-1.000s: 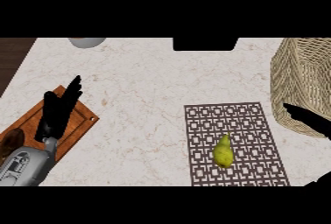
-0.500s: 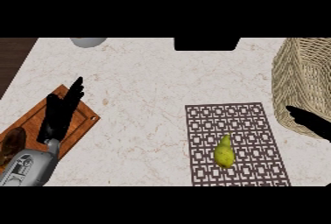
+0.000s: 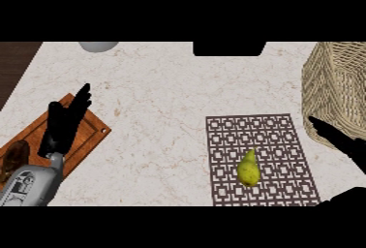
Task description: Pick the pear from the placemat and place it in the basket
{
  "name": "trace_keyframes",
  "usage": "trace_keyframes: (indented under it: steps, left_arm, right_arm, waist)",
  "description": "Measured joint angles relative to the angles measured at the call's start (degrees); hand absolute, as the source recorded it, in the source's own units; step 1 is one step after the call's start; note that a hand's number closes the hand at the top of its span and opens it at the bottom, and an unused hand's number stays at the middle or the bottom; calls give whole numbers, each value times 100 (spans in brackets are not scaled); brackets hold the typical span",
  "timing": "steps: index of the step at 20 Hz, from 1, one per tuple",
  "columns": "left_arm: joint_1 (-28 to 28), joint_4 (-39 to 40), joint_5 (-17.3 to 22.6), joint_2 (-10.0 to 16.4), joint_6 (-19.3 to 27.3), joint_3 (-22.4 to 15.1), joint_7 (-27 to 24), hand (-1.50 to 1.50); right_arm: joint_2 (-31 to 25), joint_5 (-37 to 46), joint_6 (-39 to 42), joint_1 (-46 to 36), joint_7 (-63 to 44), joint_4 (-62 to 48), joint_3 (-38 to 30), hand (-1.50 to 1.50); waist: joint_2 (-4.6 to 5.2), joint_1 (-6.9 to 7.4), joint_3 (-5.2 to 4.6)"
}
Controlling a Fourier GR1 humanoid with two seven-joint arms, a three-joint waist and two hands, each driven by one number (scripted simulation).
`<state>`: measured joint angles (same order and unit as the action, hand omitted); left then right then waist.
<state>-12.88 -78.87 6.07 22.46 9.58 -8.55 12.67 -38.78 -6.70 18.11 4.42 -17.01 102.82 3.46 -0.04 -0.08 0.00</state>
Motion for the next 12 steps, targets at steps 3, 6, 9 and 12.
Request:
trace_keyframes:
  steps: [3,6,9,12]
  left_arm:
    - [-53,142,-125,-134,-72,108,-77,0]
    - [-115,197,-253,-220,-119,187,-71,0]
    - [-75,141,-380,-336,-210,266,-26,0]
    - [-90,127,-510,-468,-257,343,54,0]
  right_arm:
    - [349,351,56,-74,127,-254,102,-150]
    - [703,698,50,-161,354,-597,233,-150]
    - [986,921,115,-244,306,-673,232,-150]
    - [1216,1222,164,-326,481,-938,223,-150]
  waist:
    - [3,1,1]
    - [5,5,1]
    - [4,4,2]
    - [3,5,1]
